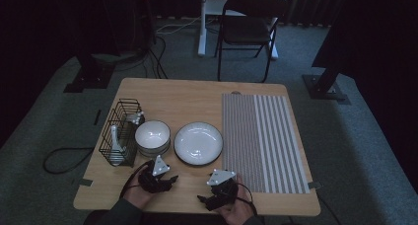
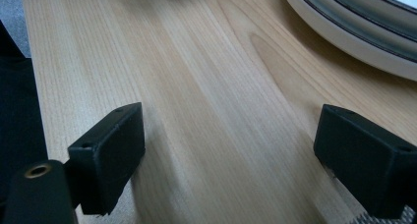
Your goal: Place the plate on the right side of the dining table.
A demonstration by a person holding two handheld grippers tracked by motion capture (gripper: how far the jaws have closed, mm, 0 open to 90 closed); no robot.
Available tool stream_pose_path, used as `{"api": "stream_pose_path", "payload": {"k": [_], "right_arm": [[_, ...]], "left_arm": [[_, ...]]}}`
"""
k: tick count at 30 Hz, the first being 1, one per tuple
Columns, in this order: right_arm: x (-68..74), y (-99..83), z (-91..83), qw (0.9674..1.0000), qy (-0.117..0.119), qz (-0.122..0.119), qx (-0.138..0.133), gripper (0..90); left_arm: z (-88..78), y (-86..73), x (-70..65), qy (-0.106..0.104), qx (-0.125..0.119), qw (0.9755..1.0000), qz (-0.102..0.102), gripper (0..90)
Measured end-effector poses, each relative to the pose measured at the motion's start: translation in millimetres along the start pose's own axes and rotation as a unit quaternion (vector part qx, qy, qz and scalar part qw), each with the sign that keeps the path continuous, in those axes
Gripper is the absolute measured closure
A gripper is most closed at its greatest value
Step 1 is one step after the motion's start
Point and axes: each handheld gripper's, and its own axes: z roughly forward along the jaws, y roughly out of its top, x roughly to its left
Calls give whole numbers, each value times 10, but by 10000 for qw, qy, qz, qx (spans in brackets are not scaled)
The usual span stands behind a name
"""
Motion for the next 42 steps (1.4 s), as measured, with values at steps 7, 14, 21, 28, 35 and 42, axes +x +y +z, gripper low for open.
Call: {"api": "stream_pose_path", "payload": {"k": [7, 14, 21, 28, 35, 42], "right_arm": [[2, 5, 3, 10000, 47, -43, -7, 143], [2, 7, -7, 9992, 272, -265, -149, 279], [34, 8, -7, 9997, 200, -71, -141, 257], [74, 39, -5, 9996, 191, -181, 56, 203], [95, 83, -115, 9993, -81, -364, -5, 279], [49, 164, -269, 9980, -404, -266, -397, 371]], "left_arm": [[10, -1, 30, -164, 11, 9997, -155, 450], [16, -4, 37, -273, 24, 9995, -151, 417], [17, -7, 41, -303, 15, 9995, -125, 413], [20, -2, 35, -318, 30, 9994, -101, 389], [21, 6, 34, -323, 58, 9994, -94, 385], [24, 11, 37, -340, 71, 9994, -71, 382]]}}
